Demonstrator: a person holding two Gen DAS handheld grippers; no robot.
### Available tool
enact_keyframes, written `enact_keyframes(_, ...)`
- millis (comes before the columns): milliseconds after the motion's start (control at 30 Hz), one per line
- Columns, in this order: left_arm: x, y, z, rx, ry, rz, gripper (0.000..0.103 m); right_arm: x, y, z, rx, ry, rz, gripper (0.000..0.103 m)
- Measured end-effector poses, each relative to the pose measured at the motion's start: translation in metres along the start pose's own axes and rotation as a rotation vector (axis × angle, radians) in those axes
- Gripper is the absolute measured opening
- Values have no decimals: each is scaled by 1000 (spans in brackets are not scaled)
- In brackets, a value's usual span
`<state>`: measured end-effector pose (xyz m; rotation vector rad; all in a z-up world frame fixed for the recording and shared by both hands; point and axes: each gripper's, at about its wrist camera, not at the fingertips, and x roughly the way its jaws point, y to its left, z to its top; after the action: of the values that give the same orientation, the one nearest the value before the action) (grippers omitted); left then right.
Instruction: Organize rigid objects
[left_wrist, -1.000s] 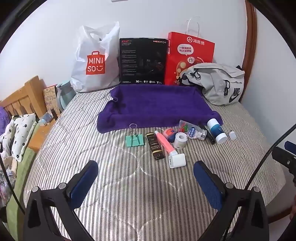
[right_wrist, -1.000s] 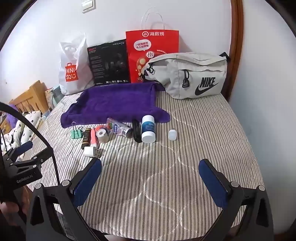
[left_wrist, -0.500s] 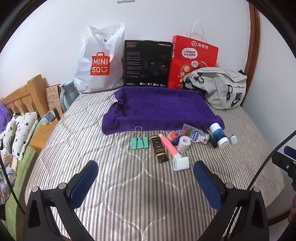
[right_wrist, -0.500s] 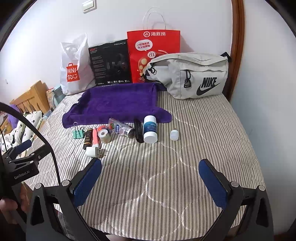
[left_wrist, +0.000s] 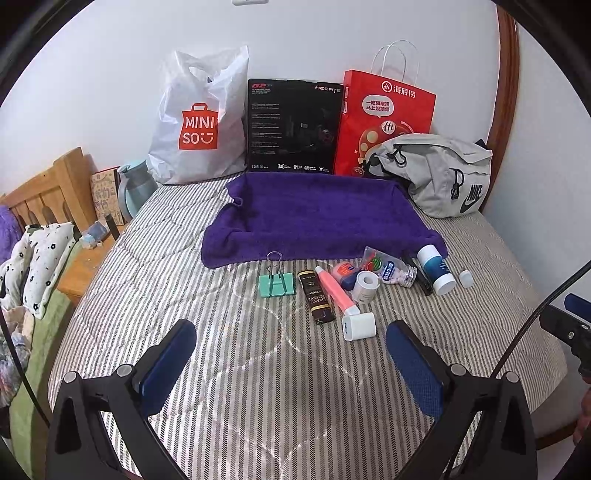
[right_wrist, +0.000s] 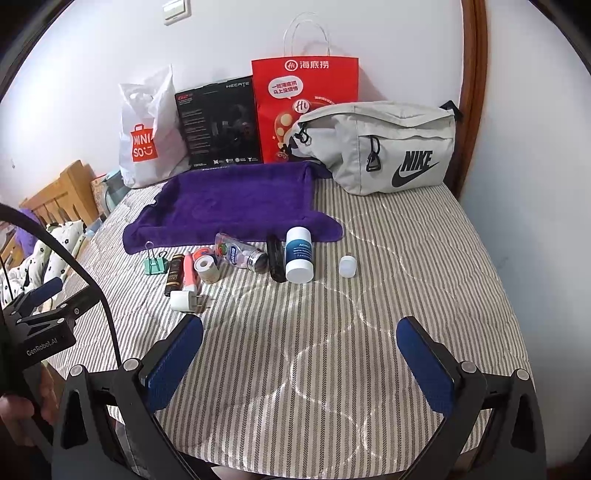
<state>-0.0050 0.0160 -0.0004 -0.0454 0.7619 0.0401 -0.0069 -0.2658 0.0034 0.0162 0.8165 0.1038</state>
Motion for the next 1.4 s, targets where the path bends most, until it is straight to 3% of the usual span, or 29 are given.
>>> enact_keyframes(1400, 1, 3, 0, -3, 1, -6, 103, 0, -1, 0, 3, 1, -13, 103)
